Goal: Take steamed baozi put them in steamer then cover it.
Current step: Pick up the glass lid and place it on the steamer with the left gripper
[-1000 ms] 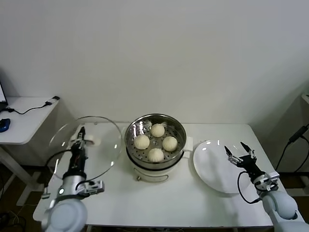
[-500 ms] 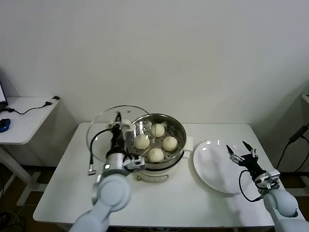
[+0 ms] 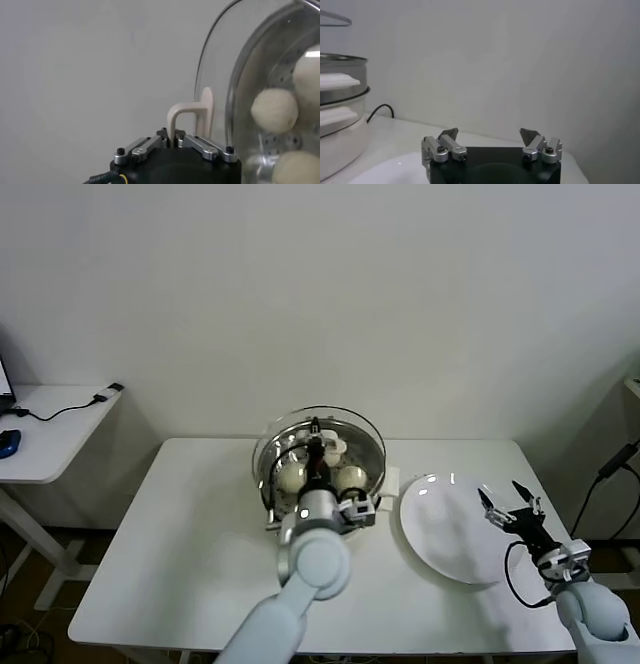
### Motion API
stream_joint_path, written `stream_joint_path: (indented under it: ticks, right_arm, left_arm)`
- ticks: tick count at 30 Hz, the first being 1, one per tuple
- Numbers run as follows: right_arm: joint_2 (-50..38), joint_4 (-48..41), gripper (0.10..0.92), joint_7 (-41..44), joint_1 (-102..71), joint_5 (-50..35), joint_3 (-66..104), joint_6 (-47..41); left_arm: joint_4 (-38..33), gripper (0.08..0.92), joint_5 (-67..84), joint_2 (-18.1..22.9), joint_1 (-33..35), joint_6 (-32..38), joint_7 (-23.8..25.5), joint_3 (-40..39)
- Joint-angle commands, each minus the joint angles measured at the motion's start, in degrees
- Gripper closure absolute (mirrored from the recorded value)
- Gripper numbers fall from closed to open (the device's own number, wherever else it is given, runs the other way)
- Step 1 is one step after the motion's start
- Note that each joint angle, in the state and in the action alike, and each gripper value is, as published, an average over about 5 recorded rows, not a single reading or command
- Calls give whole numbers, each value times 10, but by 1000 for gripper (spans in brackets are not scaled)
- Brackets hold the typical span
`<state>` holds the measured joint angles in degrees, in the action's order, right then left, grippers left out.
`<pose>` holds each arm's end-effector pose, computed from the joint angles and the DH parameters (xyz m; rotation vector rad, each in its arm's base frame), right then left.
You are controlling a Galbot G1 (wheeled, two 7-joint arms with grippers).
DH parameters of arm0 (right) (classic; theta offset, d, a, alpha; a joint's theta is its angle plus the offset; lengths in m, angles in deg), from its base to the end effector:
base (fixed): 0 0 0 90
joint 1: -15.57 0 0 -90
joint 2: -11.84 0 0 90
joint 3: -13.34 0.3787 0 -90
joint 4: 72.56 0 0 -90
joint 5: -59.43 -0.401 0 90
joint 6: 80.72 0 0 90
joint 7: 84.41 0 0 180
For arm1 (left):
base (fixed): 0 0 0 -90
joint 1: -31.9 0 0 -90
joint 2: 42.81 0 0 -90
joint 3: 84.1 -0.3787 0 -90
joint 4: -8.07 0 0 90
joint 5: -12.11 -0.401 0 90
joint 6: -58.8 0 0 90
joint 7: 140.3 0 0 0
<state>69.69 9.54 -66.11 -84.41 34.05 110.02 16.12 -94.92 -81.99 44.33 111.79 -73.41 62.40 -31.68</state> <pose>0.3291 -0.2700 -0.4059 0.2521 -2.9874 0.1691 0.3575 -0.2236 -0.2411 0.0766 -2.2554 -2.1182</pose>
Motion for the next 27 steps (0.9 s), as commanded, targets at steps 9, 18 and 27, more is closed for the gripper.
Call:
stream_joint_path:
  ticks: [9,18,27]
  right_arm:
    - [9,-2,203,5,-6,14,9,4]
    - [12,-5,203,9,-8,22,10,7]
    - [15,-10,203,14,-7,27,10,10]
  left_arm:
    - [124,850,-15,55,-23,-28,-34,-9]
    - [130,850,-3,48,-17,-28,-53,9]
    - [124,850,7,45,-15,-28,-58,18]
